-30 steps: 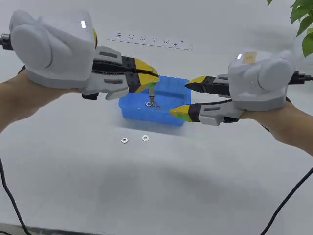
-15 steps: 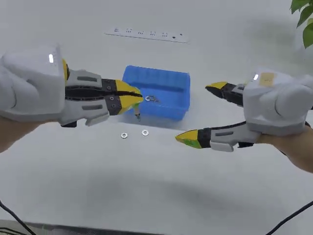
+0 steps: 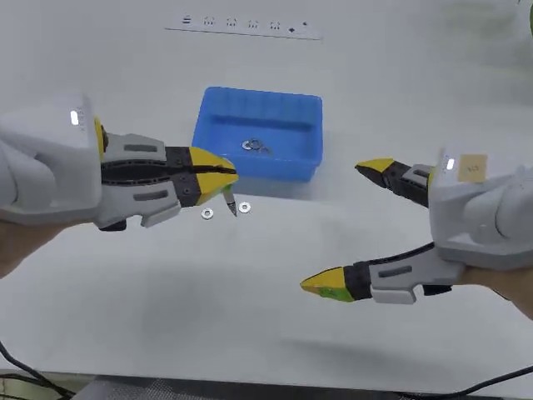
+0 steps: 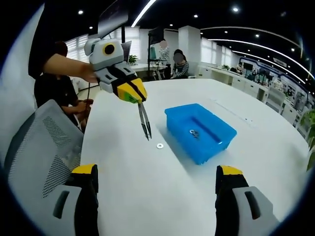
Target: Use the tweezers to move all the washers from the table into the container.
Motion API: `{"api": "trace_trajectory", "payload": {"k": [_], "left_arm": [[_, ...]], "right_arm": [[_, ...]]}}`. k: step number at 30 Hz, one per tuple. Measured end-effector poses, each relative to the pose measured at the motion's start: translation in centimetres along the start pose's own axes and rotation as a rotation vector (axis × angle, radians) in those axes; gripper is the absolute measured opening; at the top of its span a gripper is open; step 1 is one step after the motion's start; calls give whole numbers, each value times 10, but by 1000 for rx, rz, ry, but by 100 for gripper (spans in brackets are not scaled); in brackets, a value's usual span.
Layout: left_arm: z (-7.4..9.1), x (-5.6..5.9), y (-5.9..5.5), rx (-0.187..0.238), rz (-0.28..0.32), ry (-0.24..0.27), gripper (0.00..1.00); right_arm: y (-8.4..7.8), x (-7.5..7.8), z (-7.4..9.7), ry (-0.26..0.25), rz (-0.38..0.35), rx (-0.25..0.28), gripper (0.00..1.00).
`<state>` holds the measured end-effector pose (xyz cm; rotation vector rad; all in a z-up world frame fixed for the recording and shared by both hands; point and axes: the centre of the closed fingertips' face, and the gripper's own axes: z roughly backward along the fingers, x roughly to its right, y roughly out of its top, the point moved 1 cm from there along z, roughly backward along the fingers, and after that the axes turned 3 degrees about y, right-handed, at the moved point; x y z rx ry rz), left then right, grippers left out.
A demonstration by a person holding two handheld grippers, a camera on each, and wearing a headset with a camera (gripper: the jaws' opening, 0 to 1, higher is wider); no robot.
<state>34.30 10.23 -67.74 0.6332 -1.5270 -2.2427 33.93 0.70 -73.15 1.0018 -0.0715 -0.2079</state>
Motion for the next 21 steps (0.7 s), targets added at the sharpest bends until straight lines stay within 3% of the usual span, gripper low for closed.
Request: {"api": "trace_trajectory", "payload": {"k": [9,21], "left_arm": [[-12,-7,-3,6,16,4,5],[-20,-6,-7,-1,25,-25,5]], "right_arm": [[1,-11,-5,24,-28,26,100],[-6,-12,-8,39,-64,27,100]]}}
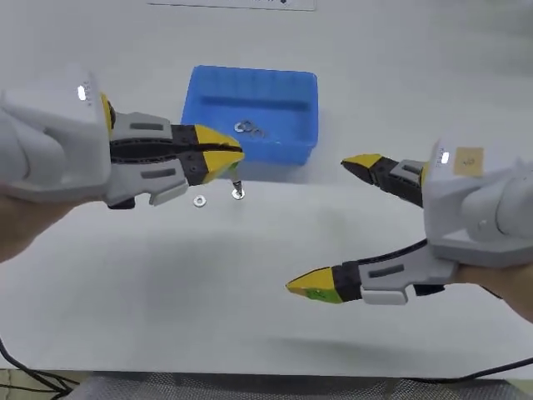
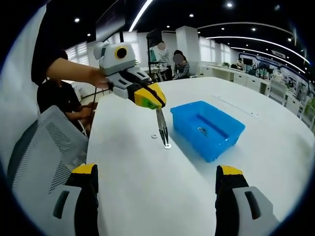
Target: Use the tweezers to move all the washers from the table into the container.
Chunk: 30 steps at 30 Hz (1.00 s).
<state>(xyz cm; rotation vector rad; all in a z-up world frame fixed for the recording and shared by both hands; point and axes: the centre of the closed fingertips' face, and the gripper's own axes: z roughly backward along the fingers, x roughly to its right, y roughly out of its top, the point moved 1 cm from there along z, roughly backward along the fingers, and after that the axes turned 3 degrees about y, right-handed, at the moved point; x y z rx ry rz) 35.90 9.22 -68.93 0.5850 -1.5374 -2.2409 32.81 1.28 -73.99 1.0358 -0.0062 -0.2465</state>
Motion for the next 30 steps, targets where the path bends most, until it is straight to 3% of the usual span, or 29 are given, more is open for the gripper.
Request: {"api": "trace_trajectory", "payload": {"k": [16,22,30], "left_arm": [[-4,-1,-8,-34,-8,6,5],[-5,0,-8,-38,30,-6,5],[-4,0,-8,-49,40,-10,5]], "right_arm": [[5,0,-1,5,-29,29,100],[4,-2,-2,12,-41,29,100],[18,0,-16,40,7,39,98]]}}
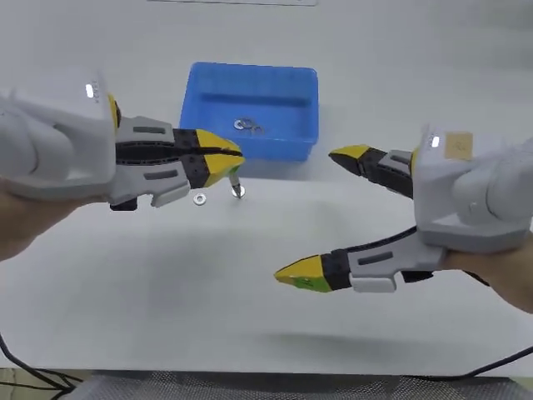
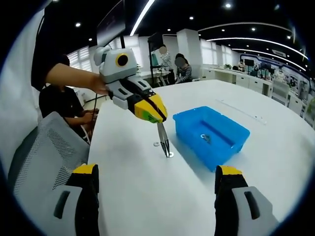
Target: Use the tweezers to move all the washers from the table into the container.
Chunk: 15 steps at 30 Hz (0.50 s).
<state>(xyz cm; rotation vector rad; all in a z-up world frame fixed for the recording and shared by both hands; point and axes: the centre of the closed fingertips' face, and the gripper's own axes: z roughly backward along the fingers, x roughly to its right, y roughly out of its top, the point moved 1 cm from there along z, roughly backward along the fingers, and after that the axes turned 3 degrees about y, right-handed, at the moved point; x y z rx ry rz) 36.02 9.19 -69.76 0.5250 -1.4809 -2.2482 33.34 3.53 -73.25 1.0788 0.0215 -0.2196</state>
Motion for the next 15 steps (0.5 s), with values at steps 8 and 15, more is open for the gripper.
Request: {"api": "trace_trajectory", "payload": {"k": [8,15], "left_arm": [[3,0,-2,-35,-32,-19,5],[1,-3,-2,-38,-26,-16,5]], "right_arm": [[10,-3,-30,90,32,-17,84],[8,3,-51,141,48,-62,62]]}}
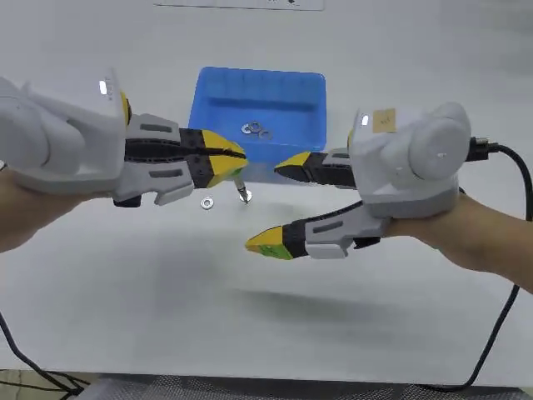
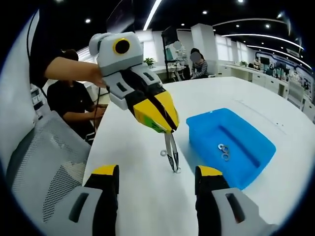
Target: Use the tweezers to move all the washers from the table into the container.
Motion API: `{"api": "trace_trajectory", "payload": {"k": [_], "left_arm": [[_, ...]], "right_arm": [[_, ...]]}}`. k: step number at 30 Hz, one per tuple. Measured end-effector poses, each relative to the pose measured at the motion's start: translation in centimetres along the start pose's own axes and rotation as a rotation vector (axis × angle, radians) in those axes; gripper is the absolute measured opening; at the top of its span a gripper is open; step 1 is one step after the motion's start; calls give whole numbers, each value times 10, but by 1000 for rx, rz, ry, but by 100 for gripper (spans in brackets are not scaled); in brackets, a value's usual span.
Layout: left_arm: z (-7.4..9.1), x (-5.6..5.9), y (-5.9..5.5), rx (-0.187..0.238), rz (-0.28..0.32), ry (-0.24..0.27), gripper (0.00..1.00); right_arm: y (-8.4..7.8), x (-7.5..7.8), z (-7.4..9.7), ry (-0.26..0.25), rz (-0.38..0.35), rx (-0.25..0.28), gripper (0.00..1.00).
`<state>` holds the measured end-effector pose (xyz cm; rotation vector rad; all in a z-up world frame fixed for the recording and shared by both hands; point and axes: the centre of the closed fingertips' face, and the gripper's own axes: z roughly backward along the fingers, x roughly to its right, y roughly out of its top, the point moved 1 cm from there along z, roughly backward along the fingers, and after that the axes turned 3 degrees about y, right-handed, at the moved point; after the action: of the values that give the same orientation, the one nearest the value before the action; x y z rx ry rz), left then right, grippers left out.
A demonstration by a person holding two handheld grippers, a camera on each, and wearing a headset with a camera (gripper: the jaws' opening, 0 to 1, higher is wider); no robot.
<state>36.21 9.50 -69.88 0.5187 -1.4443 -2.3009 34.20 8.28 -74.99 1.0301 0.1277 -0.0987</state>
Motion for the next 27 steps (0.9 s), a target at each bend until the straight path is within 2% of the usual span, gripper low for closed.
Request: {"api": "trace_trajectory", "payload": {"k": [3,9,12,15,19,20,21,23,27], "left_arm": [[0,2,0,0,1,-5,5],[-2,4,0,2,-3,-12,5],[-2,5,0,-3,-17,-9,5],[-3,7,0,-5,-21,-19,5],[-4,7,0,-7,-23,-23,5],[-5,7,0,-8,-23,-26,5],[-5,7,0,-9,-29,-27,5],[-7,8,1,-15,-38,-32,5],[-9,8,1,-24,-52,-45,5]], "right_arm": [[0,3,-4,15,-12,-9,58],[2,9,-12,47,42,-20,47],[5,12,-16,55,132,-16,35],[3,13,-22,68,115,-29,34],[3,11,-27,90,162,-44,22],[1,12,-27,105,220,-65,19],[0,14,-28,100,249,-77,18],[-2,14,-30,117,236,-88,17],[-1,17,-31,135,256,-100,13]]}}
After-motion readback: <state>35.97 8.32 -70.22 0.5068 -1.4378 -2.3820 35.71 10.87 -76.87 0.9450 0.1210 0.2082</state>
